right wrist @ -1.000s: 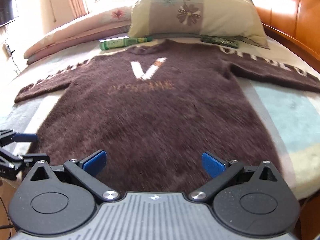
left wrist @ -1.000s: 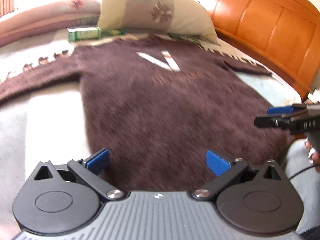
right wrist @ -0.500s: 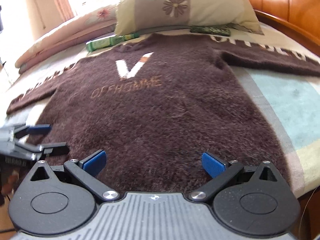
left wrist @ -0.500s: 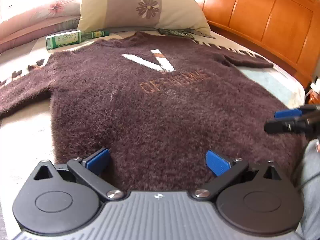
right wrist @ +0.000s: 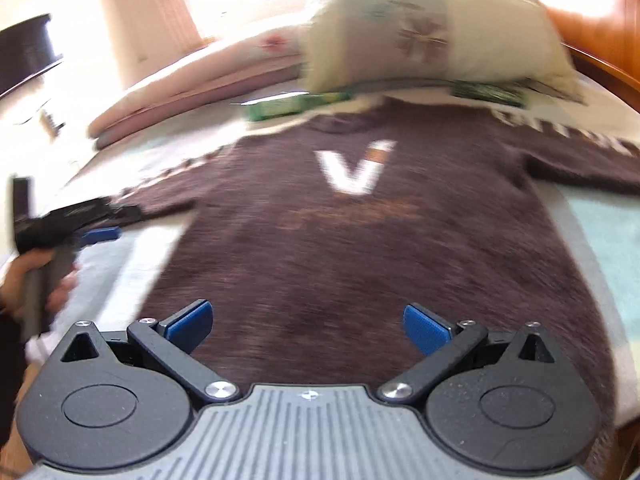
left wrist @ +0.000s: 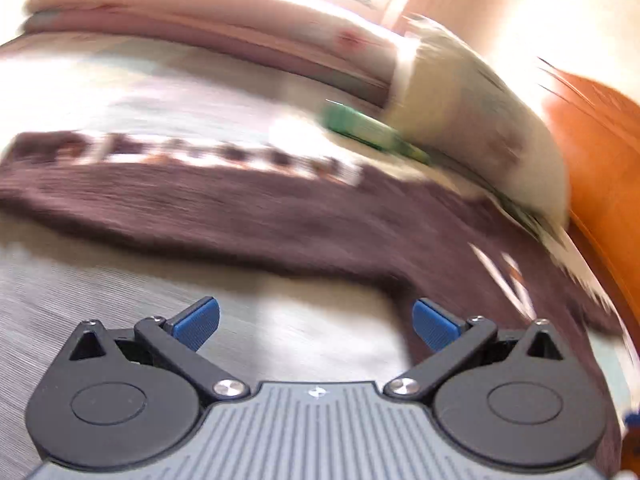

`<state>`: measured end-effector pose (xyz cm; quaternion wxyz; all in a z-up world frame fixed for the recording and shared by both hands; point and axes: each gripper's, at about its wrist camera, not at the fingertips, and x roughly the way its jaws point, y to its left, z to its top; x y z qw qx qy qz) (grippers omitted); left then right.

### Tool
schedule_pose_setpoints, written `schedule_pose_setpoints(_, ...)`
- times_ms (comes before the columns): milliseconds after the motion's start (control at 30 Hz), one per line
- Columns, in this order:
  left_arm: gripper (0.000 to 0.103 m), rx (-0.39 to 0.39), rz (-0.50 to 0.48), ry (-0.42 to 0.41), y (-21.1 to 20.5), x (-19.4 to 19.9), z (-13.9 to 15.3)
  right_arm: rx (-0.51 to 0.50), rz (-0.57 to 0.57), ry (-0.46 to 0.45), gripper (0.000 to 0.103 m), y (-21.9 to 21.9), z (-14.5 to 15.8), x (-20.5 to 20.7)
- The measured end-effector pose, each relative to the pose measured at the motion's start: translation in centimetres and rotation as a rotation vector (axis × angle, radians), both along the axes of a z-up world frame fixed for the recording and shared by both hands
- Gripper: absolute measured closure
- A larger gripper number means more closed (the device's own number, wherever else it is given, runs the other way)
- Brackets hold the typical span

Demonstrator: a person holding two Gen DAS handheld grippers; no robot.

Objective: Fold clothes
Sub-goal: 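Lower the left gripper onto the patterned sleeve cuff and close it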

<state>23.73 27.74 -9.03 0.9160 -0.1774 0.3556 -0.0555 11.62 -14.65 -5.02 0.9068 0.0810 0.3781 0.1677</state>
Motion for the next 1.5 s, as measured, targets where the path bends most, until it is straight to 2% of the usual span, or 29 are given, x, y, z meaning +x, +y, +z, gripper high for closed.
schedule_pose_setpoints(100,0.001,0.002,0.085,0.004,3.8,1.0,-0.7,-0.037,0.053,-0.019,0.0,1.9,0.5,0.1)
schedule_pose_setpoints(167,0.001,-0.034,0.117,0.011,6.1,1.6,-1.5,-0.061,0.088,-0.032,0.0,3.2,0.8,0.2)
schedule_pose_setpoints(267,0.001,-0.106,0.154,0.015,8.4,2.1,-2.9,-0.039,0.111,0.001,0.0,3.4,0.2,0.4)
schedule_pose_setpoints(400,0.001,-0.191,0.176,-0.019,10.0,3.0,-3.4,-0.022,0.084,0.019,0.0,3.1,0.1,0.7)
schedule_pose_setpoints(500,0.001,-0.226,0.198,-0.029,11.2,3.9,-3.8,0.007,0.075,0.02,0.0,2.8,0.2,0.9)
schedule_pose_setpoints(700,0.001,-0.265,0.262,-0.035,13.6,5.3,-4.1,-0.002,0.074,0.027,0.0,3.2,0.0,1.2)
schedule_pose_setpoints(933,0.001,-0.373,0.322,-0.078,16.1,6.5,-4.8,-0.001,0.083,0.044,0.0,3.3,-0.2,1.8)
schedule_pose_setpoints(1100,0.001,-0.618,0.449,-0.166,18.1,4.8,-6.1,-0.029,0.089,0.065,0.0,3.8,-0.7,2.0)
schedule_pose_setpoints(1167,0.001,-0.678,0.474,-0.198,18.8,4.3,-6.5,-0.021,0.084,0.069,0.0,3.6,-0.8,2.2)
schedule_pose_setpoints(1233,0.006,-0.705,0.507,-0.196,19.4,4.5,-6.8,-0.011,0.078,0.077,0.0,3.5,-1.0,2.4)
schedule_pose_setpoints(1367,0.037,-0.679,0.607,-0.132,20.0,5.4,-7.0,-0.005,0.067,0.106,0.0,3.4,-1.6,2.7)
schedule_pose_setpoints(1433,0.039,-0.679,0.628,-0.123,20.0,5.4,-7.2,-0.004,0.062,0.112,0.0,3.3,-1.8,2.7)
schedule_pose_setpoints(1500,0.039,-0.705,0.605,-0.119,19.8,5.4,-7.3,-0.002,0.053,0.112,0.0,3.0,-1.8,2.6)
